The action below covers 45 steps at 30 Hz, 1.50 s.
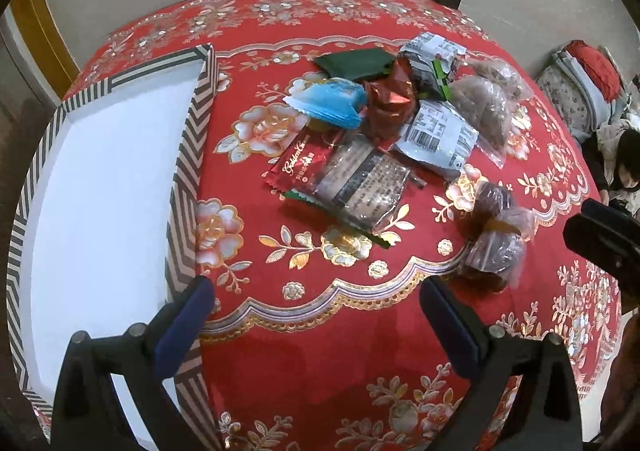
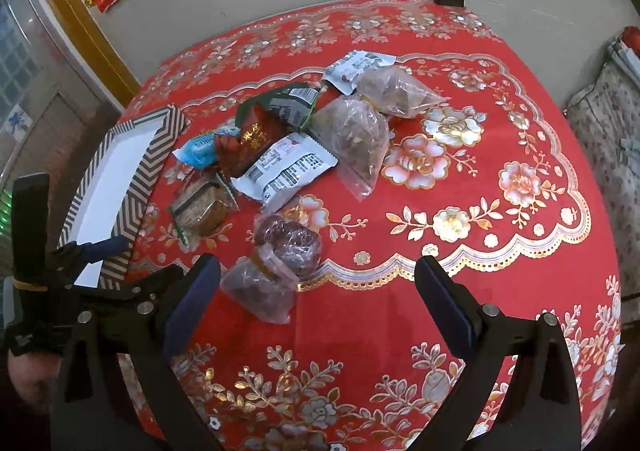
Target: Organize snacks
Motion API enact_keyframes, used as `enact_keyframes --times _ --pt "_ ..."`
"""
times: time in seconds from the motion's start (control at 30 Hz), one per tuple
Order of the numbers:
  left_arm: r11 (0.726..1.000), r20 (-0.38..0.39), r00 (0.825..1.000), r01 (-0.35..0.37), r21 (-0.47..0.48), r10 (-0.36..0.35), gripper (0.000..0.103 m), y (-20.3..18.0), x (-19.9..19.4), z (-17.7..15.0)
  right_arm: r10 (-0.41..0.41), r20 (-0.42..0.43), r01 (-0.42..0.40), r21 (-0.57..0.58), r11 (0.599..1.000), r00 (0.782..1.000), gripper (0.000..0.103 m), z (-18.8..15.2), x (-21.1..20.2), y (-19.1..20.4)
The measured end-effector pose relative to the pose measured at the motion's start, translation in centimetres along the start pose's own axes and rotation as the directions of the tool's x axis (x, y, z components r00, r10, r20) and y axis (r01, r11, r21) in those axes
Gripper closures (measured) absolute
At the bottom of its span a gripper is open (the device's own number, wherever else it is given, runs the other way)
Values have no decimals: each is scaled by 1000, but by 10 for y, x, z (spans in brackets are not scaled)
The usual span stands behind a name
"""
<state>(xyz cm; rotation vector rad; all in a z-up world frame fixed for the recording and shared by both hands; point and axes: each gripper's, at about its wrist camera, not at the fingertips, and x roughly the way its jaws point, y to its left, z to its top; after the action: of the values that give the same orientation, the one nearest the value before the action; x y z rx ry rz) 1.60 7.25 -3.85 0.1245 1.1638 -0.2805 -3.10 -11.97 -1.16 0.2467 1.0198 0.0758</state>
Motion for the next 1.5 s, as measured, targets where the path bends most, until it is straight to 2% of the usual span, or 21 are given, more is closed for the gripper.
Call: enact_keyframes --times 1.5 --pt "1000 -8 1000 16 -13 -16 0 0 2 0 42 -12 -42 -6 999 999 4 -5 2 7"
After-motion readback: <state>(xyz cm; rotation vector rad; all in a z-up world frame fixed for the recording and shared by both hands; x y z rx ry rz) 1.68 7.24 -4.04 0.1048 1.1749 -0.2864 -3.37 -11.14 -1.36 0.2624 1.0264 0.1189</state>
